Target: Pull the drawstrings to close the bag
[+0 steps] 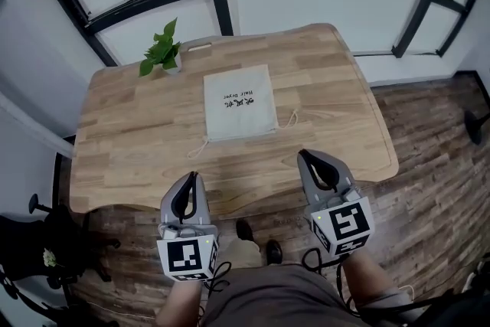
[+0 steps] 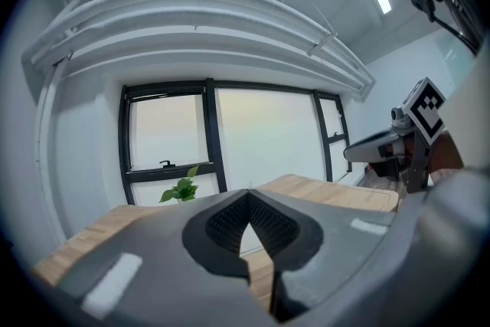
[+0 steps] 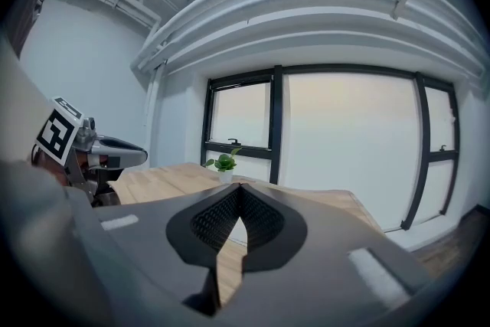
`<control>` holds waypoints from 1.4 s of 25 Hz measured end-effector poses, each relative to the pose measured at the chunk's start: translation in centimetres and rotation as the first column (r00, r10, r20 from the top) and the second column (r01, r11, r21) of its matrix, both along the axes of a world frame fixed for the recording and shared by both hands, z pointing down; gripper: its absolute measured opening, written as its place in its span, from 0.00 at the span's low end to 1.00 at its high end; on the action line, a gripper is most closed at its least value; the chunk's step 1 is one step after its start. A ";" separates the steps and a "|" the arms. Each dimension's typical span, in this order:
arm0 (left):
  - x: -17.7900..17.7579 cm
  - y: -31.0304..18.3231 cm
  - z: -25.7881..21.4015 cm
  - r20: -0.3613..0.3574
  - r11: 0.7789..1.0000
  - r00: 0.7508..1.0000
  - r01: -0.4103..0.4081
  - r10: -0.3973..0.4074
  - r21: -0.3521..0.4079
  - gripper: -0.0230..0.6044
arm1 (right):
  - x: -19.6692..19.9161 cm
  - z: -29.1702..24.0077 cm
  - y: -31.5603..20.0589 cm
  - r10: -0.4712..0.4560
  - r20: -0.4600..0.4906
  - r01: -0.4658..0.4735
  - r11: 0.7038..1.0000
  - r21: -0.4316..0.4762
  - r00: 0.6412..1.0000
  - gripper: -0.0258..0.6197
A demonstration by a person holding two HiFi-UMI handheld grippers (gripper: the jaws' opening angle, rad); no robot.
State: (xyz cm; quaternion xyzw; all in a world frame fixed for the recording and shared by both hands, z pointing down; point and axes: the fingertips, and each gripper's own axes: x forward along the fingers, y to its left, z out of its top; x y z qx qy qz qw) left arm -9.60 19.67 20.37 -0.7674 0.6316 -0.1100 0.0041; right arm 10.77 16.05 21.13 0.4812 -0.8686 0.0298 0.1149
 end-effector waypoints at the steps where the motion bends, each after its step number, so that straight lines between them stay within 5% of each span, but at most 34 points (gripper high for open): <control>1: -0.4 -0.5 0.4 -0.004 1.000 1.000 0.001 -0.001 -0.005 0.04 | -0.2 0.2 -0.6 0.003 -0.004 -0.003 1.000 -0.002 1.000 0.09; 17: -5.5 -11.8 6.0 -0.042 0.995 0.998 -0.042 0.039 -0.087 0.04 | -4.9 3.5 -11.5 0.024 -0.053 -0.026 0.999 -0.042 0.998 0.09; 35: -7.5 -20.2 4.7 -0.017 0.992 0.996 -0.087 0.086 -0.091 0.04 | -5.1 1.9 -18.8 0.067 -0.040 -0.068 0.997 -0.030 0.997 0.09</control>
